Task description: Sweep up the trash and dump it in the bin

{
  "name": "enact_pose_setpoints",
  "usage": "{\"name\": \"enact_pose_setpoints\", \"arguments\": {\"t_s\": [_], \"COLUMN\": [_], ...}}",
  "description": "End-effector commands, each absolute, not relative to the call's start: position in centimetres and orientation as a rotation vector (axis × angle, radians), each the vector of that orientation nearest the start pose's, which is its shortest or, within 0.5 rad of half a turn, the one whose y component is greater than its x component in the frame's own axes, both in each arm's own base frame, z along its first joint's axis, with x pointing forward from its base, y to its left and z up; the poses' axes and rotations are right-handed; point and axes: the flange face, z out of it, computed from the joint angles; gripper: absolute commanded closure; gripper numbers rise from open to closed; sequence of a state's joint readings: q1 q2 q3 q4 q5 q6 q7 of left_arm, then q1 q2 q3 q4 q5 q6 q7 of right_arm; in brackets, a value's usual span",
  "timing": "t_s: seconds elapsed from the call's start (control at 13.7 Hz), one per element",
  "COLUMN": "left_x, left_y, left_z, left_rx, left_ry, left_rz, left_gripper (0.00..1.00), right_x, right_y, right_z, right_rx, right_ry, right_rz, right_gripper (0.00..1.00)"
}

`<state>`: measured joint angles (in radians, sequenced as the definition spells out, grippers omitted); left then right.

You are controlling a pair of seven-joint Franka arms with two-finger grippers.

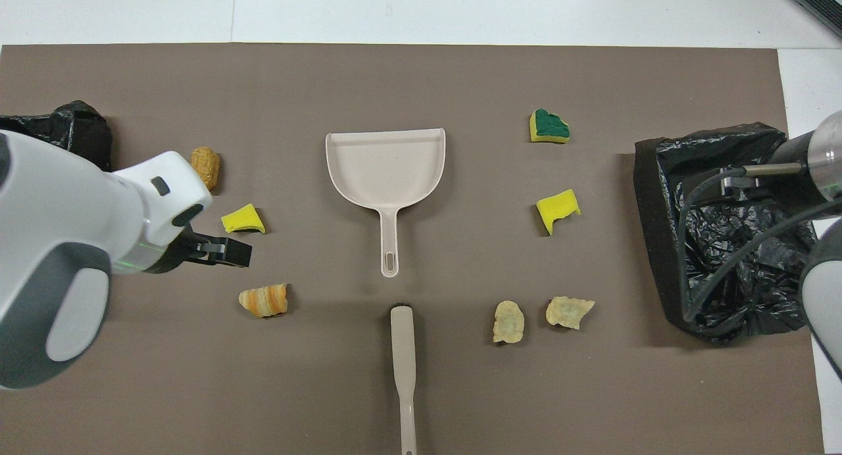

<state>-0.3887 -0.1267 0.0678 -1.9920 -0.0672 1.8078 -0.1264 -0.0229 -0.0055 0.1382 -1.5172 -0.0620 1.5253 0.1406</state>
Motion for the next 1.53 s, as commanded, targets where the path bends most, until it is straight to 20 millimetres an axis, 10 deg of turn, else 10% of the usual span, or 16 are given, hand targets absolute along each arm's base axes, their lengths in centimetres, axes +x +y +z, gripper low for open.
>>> {"name": "enact_pose_setpoints", "arguments": {"t_s": [0.0, 0.22, 0.95, 1.24, 1.46], "left_x": [44.3, 39.5, 25.5, 22.6, 21.1], "left_y": [-18.9, -22.5, -35.8, -38.0, -38.8], "left_z": [49.2, 45.7, 34.6, 33.0, 33.3], "left_rx": [-3.217, -3.205, -3.253, -3.248, -3.247], "left_ry": [0.264, 0.294, 0.186, 0.132, 0.056], "left_rz": [0.108, 0.135, 0.003, 0.017, 0.033], "left_gripper": [0.00, 0.00, 0.00, 0.02, 0.43], "right_x": [54.1, 54.7, 58.5, 59.4, 60.8], "right_y": [5.7, 6.9, 27.7, 31.8, 35.2], "right_z": [65.1, 65.0, 52.9, 49.0, 46.6], "right_rx": [-3.188, -3.182, -3.130, -3.107, -3.078], "right_ry": [0.014, -0.020, 0.016, -0.039, -0.022], "right_rz": [-0.038, -0.087, -0.117, -0.130, -0.144], "right_gripper": [0.00, 0.00, 0.00, 0.00, 0.00]}}
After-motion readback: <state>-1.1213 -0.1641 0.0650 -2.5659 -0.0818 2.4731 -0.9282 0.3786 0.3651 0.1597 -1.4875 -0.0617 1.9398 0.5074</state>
